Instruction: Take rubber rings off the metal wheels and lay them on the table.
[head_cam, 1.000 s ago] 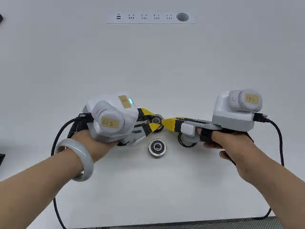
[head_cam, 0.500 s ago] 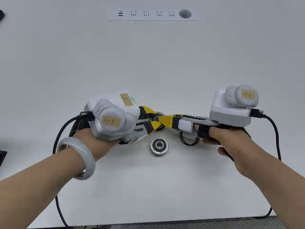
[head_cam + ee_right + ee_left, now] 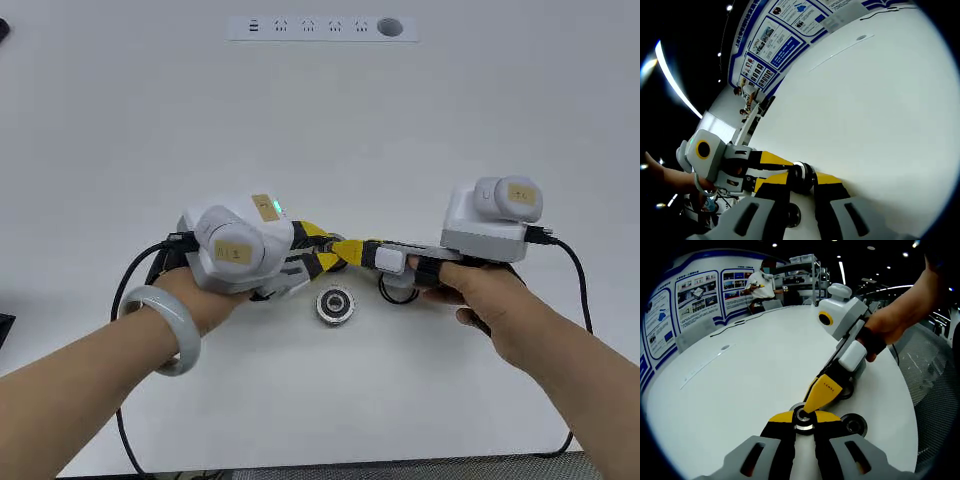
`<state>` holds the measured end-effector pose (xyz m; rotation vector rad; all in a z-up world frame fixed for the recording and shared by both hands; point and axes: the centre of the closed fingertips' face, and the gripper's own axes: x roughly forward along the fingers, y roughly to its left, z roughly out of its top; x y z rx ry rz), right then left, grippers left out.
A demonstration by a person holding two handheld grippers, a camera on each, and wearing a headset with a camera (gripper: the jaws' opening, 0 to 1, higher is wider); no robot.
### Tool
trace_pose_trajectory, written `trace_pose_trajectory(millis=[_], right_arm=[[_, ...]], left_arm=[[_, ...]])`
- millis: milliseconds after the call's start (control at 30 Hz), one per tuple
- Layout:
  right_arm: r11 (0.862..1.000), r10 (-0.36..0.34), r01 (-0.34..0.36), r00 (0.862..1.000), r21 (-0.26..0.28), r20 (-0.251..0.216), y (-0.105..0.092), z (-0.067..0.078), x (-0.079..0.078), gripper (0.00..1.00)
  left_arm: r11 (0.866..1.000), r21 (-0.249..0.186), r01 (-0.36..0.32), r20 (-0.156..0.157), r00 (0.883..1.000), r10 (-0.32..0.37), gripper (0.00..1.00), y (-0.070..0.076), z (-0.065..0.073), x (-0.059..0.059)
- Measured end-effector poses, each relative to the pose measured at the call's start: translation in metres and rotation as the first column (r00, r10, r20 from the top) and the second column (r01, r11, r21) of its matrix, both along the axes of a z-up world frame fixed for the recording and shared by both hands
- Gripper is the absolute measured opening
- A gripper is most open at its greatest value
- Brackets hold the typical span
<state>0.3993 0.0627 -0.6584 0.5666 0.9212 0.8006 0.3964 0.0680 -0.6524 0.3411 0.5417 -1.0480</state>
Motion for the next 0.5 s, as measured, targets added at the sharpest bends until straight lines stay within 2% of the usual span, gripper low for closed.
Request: trace_pose_trajectory(millis=[233,500], right_arm=[[1.0,-0.005,0.006,0.999,0.025,-0.038,-0.0012,0.0039,-0.0055,0.16],[1.0,0.003,-0.003,1.0,-0.004,-0.01,-0.0042,0.003,-0.0056,0.13]], left_arm=[[1.0,0.0,0.0,0.0,1.0,0.0,0.13,-0.0002,0.0001,0.0001],[1.0,0.002,0.001,0.0,1.0,-0.001,0.13,0.0,0.0001,0.0003]])
